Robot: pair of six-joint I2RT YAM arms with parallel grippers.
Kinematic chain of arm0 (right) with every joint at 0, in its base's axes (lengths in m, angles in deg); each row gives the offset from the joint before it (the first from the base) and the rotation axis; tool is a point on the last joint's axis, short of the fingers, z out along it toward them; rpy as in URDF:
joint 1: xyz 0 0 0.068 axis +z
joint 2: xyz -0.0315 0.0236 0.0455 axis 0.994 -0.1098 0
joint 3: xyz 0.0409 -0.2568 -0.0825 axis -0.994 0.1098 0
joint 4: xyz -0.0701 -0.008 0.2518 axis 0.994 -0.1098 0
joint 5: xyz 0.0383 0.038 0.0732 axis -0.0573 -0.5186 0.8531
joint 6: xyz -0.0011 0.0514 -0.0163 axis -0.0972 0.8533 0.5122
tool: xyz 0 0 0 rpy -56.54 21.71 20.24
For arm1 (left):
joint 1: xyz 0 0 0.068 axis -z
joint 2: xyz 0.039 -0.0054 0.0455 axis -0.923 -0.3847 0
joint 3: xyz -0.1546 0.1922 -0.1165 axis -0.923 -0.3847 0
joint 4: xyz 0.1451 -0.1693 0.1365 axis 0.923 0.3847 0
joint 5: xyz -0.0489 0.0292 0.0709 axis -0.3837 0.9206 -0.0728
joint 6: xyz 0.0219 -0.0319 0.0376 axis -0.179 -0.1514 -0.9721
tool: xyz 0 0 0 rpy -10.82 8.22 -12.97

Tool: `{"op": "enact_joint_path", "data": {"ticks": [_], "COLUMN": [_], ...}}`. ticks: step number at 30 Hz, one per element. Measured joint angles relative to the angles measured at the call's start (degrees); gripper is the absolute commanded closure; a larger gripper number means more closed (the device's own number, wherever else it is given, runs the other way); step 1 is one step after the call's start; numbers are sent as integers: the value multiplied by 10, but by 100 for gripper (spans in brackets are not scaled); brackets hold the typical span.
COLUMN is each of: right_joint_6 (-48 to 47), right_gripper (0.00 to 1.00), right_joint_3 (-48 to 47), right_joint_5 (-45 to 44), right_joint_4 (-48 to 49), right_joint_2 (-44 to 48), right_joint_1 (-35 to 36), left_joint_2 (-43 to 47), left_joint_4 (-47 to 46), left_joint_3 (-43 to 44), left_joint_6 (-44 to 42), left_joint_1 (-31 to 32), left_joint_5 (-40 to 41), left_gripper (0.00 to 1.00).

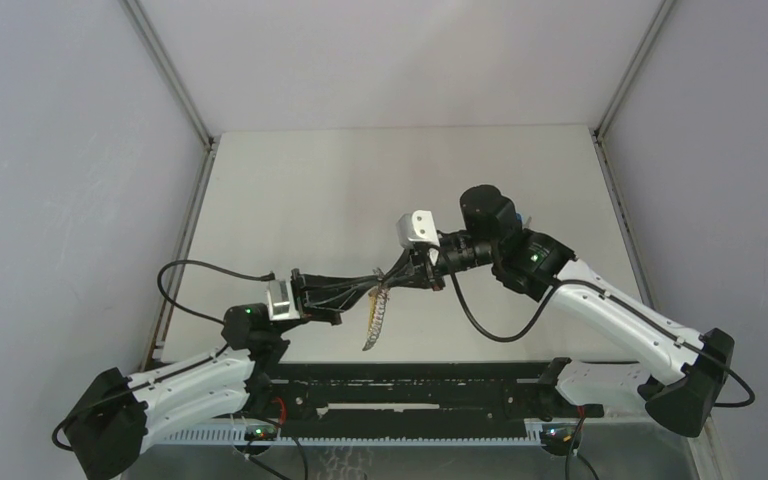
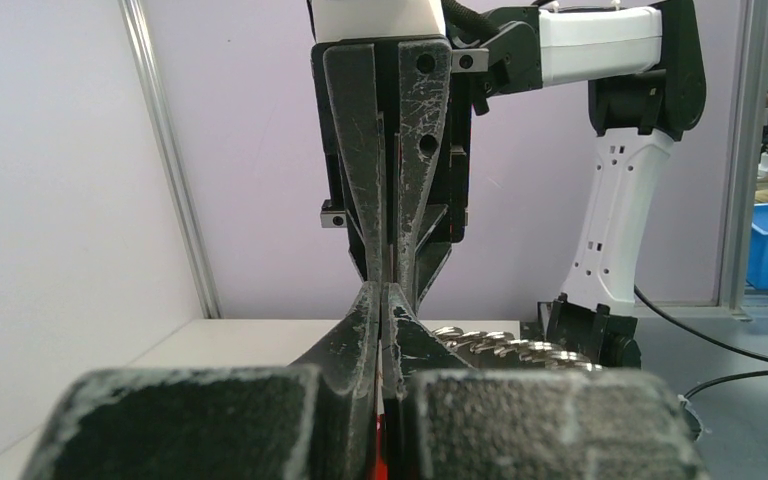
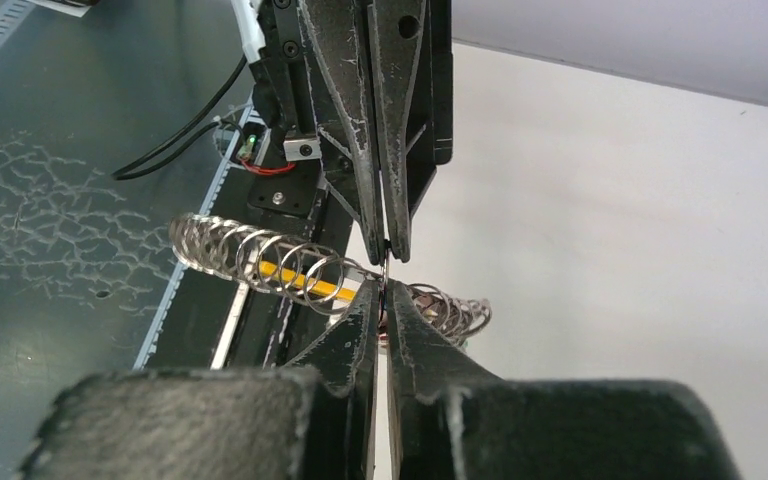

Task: Put the keys on the keyring

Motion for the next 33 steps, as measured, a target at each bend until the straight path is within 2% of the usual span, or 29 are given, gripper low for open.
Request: {"op": "enact_joint_path", "data": {"ticks": [3, 6, 13, 19, 26, 33], "right_joint_6": [2, -4, -49, -85, -109, -122], "right_gripper": [100, 100, 100, 100, 100, 100], "right_joint_3": [0, -4, -109, -208, -276, -304], "right_joint_5": [-14, -31, -106, -182, -255, -283], "right_joint_4": [-7, -38, -224, -363, -461, -504], "right_joint_2": [0, 0, -43, -117, -187, -198], "right_joint_1": [0, 0, 6, 45, 76, 87], "left_joint_2": [8, 31, 122, 122, 82, 56], "left_joint_4": [5, 49, 232, 351, 376, 382], "left_joint_3": [-8, -11, -3, 27, 45, 49], "left_joint_6": [0, -5, -56, -90, -95, -95], "left_joint_1": [0, 0, -6, -6, -6, -7], "left_joint_5": [3, 2, -4, -22, -37, -45], "left_gripper": [93, 84, 68, 65, 65, 67]}}
